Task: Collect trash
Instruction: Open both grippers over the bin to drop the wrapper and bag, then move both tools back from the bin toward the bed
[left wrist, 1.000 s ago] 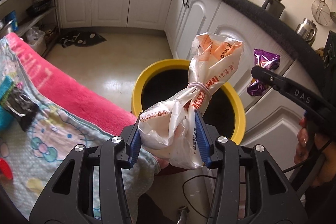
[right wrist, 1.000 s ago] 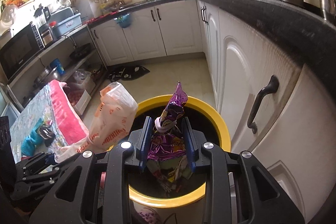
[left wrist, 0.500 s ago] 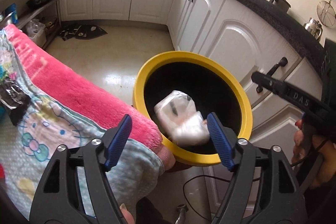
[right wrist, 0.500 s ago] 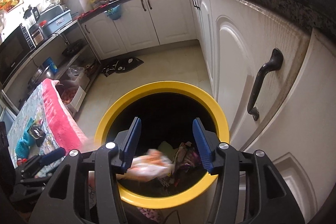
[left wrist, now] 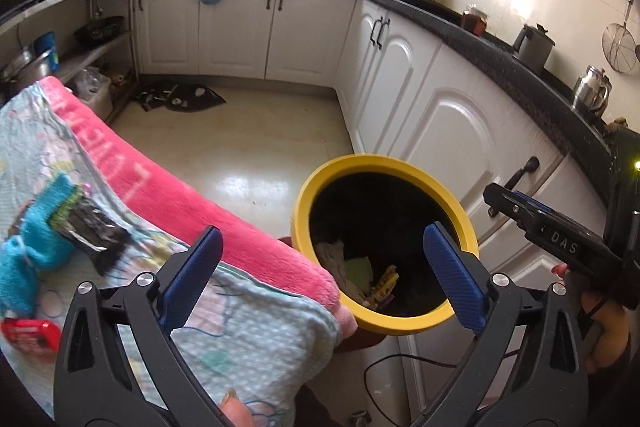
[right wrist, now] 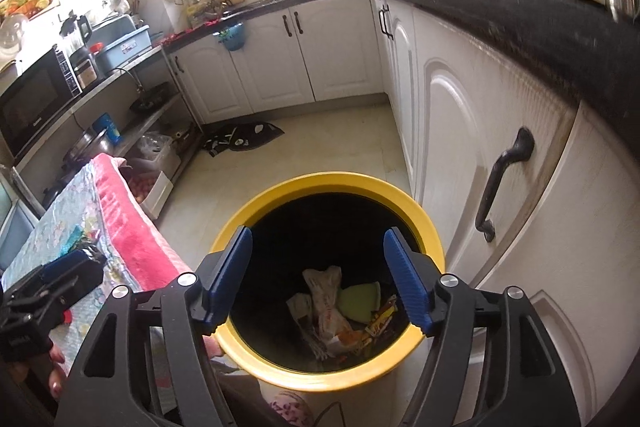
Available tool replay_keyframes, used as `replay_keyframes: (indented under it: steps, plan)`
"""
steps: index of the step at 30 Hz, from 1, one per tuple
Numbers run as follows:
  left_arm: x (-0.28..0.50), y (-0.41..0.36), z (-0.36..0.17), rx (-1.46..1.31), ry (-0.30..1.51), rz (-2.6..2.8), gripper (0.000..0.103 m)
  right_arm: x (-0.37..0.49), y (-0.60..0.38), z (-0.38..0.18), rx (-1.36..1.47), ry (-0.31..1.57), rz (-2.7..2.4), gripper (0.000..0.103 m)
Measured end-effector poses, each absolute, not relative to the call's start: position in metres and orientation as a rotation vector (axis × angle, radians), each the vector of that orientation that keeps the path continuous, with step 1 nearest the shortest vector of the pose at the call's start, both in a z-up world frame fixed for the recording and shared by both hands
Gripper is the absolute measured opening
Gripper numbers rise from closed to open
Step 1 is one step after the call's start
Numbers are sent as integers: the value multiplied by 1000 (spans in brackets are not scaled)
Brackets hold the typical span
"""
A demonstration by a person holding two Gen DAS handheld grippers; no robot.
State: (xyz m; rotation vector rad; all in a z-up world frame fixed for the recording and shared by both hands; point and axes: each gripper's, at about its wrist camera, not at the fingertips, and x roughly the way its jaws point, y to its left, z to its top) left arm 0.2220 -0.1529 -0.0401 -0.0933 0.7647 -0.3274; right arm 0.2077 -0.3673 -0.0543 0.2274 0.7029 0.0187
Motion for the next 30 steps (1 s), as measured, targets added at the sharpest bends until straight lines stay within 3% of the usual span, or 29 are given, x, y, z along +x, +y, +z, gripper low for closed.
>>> replay_keyframes:
  steps: [14, 30]
  plan:
    - [206, -105, 0, -143, 680, -239, 92, 194, -332, -10, 163, 623, 98, 76]
    - [181, -46, 23, -194, 612, -131, 92, 187, -273, 14, 93, 583, 221, 79]
